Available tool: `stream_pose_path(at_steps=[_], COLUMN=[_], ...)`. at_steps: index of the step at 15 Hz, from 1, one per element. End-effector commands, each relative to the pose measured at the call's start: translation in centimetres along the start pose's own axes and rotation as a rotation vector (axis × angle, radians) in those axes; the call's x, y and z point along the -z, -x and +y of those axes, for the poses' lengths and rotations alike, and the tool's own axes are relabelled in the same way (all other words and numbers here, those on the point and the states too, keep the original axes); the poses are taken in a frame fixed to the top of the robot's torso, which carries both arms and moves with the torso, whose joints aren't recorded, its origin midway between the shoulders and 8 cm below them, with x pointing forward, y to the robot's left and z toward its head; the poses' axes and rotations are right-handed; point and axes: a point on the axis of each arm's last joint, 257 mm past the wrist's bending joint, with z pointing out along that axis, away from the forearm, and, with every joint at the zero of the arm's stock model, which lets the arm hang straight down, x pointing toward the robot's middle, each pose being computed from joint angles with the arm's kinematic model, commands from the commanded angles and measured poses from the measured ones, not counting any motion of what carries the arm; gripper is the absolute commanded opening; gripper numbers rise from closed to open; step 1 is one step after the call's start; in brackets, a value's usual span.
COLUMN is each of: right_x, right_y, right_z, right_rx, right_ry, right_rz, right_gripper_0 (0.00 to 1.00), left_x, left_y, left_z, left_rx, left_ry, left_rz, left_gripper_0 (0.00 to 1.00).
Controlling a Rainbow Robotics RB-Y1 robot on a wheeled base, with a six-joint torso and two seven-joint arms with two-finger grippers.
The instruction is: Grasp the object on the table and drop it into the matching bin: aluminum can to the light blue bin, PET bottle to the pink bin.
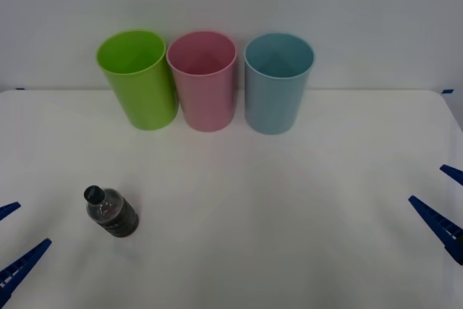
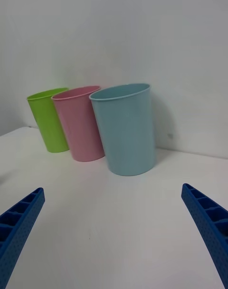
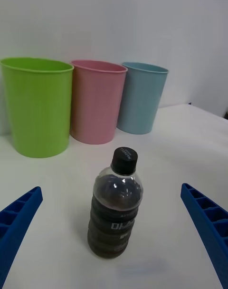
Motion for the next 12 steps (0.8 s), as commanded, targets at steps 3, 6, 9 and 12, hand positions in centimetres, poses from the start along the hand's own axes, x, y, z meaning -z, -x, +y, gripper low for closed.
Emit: stream_pose_path(at_steps=[3,6,9,12], right_x=[0.0,0.0,0.0,0.0], right_y=[0.0,0.0,0.0,0.0], right_z=[0.0,0.0,0.0,0.0], right_rx=[0.0,0.0,0.0,0.0], right_ry=[0.0,0.0,0.0,0.0], right_rz=[0.0,0.0,0.0,0.0], right_gripper_0=[1.0,1.0,1.0,1.0], left_x=[1.8,2.4,2.1,1.3], left_y=[-3.0,-5.9,-7.7,-8.8], left_z=[-0.5,0.1,0.3,0.4], left_rx=[-0.079,-0.102,-0.085,-0.065], left_ry=[0.015,0.035,0.035,0.047], left_rz=[0.086,0.12,0.129,0.135], left_gripper_0=[1.0,1.0,1.0,1.0])
